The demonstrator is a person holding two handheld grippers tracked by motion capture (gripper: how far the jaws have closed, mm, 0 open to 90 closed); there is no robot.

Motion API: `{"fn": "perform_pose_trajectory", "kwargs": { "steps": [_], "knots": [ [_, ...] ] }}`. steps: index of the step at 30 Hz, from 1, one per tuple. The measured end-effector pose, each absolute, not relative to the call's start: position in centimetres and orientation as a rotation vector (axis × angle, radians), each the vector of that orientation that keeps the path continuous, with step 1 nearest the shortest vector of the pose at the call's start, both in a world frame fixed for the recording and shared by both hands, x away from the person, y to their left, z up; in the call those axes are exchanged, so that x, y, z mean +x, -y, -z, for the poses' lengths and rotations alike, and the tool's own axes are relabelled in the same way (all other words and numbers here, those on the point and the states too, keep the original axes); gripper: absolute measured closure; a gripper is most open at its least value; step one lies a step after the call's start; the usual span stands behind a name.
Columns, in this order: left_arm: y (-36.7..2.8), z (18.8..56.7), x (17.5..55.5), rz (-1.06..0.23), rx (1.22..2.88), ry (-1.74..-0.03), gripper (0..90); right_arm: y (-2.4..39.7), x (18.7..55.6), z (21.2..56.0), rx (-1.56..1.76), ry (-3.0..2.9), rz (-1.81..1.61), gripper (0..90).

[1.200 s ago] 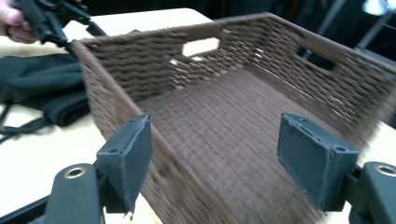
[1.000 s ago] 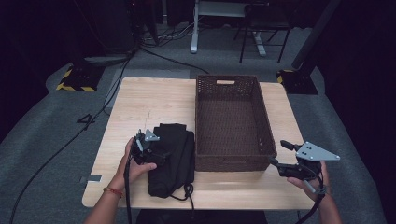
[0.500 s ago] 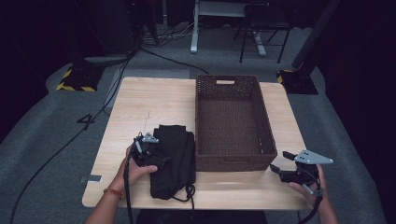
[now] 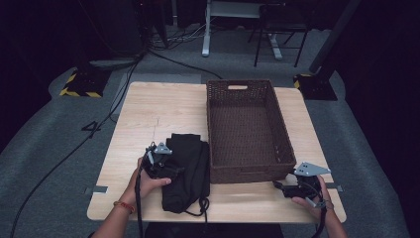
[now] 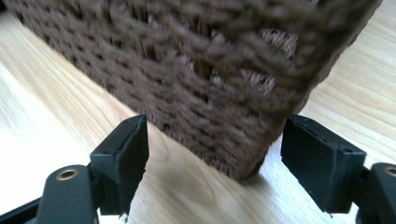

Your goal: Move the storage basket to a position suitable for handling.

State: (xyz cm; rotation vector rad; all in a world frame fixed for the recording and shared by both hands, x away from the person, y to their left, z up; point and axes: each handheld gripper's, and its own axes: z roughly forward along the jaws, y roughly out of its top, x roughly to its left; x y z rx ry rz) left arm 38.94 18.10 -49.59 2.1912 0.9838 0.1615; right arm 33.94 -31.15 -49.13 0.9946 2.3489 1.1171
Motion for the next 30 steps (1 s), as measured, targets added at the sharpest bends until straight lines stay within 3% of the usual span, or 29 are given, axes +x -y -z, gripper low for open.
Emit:
{"fn": "perform_pose_trajectory", "kwargs": {
  "steps": [4, 7, 8, 11, 22, 24, 26, 27, 30],
  "knots": [
    [-18.1, 49.6, 39.0, -0.12, 2.166, -0.956, 34.4, 30.9, 34.2, 49.1, 1.012, -2.333, -1.136, 22.0],
    [-18.1, 49.6, 39.0, -0.108, 2.158, -0.96, 35.0, 30.5, 34.2, 49.2, 1.007, -2.329, -1.111, 20.1],
    [-18.1, 49.6, 39.0, -0.087, 2.145, -0.973, 33.0, 30.4, 34.2, 49.2, 1.005, -2.33, -1.113, 18.8],
    [-17.4, 49.6, 38.7, -0.094, 2.167, -0.991, 14.6, 30.2, 34.1, 49.2, 1.001, -2.327, -1.093, 18.3],
    [-15.6, 49.4, 38.9, -0.161, 2.218, -1.092, 0.0, 29.7, 34.1, 49.2, 0.996, -2.326, -1.056, 15.8],
    [-15.4, 49.4, 38.8, -0.157, 2.226, -1.078, 1.4, 29.6, 34.1, 49.2, 0.996, -2.323, -1.048, 15.6],
    [-15.4, 49.2, 38.7, -0.136, 2.224, -1.044, 8.6, 29.6, 34.2, 49.3, 1.003, -2.319, -1.05, 15.4],
    [-15.3, 49.1, 38.6, -0.129, 2.222, -1.035, 16.5, 29.6, 34.2, 49.3, 1.004, -2.317, -1.045, 15.4],
    [-15.4, 49.1, 38.6, -0.103, 2.197, -1.015, 28.8, 29.5, 34.3, 49.3, 1.004, -2.316, -1.042, 15.4]
  ]
}}
